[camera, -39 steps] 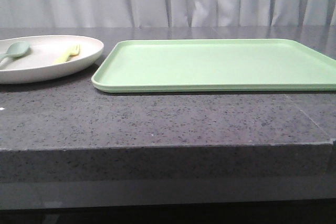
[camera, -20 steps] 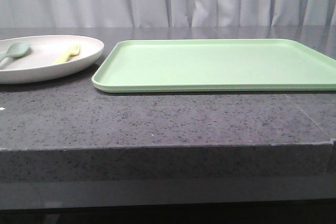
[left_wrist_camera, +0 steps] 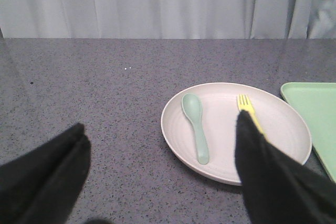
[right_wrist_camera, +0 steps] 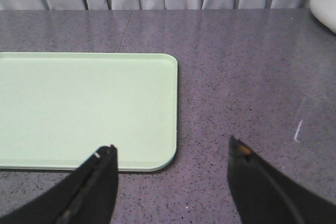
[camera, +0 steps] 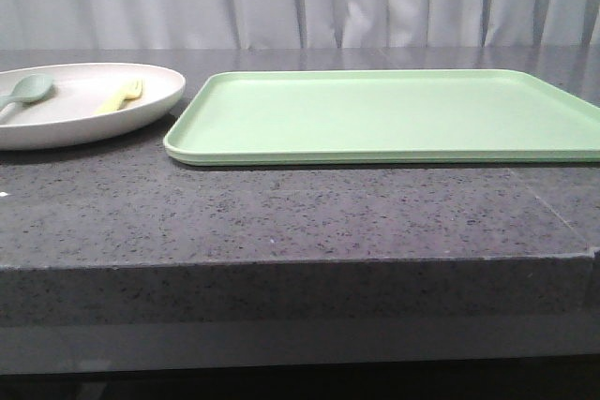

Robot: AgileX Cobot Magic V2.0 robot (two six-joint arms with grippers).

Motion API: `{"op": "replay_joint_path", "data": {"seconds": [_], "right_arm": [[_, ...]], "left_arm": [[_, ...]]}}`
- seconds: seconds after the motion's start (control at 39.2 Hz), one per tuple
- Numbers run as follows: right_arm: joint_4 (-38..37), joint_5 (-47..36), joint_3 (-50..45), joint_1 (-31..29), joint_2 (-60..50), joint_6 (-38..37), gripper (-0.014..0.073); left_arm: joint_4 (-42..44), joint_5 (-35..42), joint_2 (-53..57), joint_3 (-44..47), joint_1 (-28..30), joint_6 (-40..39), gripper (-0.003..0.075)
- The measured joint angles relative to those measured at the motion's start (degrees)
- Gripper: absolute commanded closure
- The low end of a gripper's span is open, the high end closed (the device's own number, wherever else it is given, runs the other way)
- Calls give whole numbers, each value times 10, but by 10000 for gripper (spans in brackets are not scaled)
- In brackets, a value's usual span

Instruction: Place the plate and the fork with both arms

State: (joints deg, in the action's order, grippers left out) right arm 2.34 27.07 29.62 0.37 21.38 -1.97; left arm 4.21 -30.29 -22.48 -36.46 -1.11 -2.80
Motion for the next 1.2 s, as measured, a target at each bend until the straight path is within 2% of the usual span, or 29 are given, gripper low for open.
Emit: {"op": "replay_joint_path", "data": {"seconds": [0.23,0.51,0.82,0.94,1.05,1.2], "right_arm": [[0,0,0,0,0,0,57],[0,0,0,0,0,0,57],[0,1,0,0,0,0,57],[0,1,0,0,0,0,57],[0,1,0,0,0,0,57],[0,1,0,0,0,0,57]], "left_arm": [[3,0,0,0,0,0,48],[-37,15,-25,-6,0,1,48],[-20,-130,-229,-87,0,1,49],[-24,-149,-330,-124,25,4,49],[-87,-158,-420,-160,73,49,49],[-288,-164,-520,-206,139,189,49]]}}
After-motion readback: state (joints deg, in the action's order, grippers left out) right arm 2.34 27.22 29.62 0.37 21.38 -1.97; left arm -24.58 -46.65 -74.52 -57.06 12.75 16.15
